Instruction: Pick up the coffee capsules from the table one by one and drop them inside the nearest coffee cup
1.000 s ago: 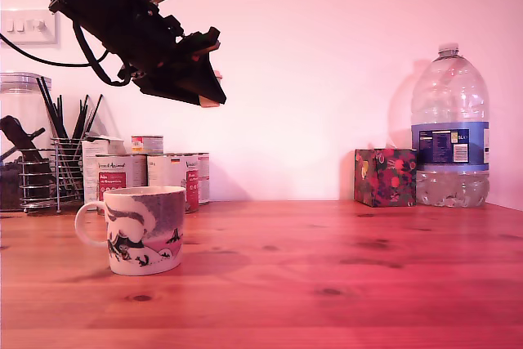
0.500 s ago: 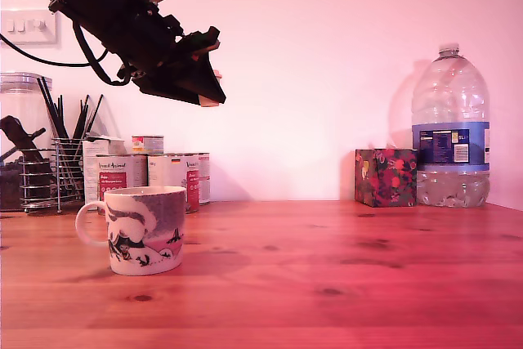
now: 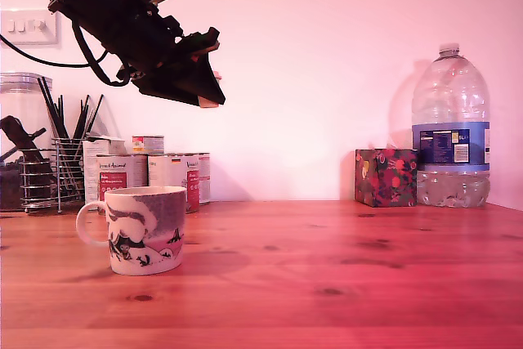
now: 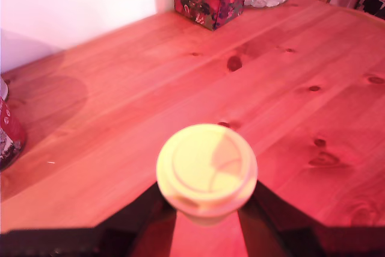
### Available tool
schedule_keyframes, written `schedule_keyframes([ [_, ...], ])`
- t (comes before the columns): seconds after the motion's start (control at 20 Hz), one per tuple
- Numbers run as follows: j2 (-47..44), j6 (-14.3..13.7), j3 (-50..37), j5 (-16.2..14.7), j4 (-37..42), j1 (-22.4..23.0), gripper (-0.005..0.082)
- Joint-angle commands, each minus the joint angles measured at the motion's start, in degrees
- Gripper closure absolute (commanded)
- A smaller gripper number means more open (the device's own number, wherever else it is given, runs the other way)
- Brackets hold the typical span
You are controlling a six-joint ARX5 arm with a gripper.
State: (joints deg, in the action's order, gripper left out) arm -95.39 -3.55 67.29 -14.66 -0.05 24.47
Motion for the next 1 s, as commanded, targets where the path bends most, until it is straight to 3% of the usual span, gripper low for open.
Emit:
schedule_keyframes([
  [0.0,0.52,0.13,-1.05,0.13,0.04,-0.09,0.0555],
  [0.45,5.40,0.59,-2.32,0.79,-3.15,-0.09,0.0555],
  [0.8,18.34,0.59,-15.15,5.16,-3.39,-1.86,0.0555],
  [0.95,24.02,2.19,-21.86,6.16,-3.41,-2.86,0.0555],
])
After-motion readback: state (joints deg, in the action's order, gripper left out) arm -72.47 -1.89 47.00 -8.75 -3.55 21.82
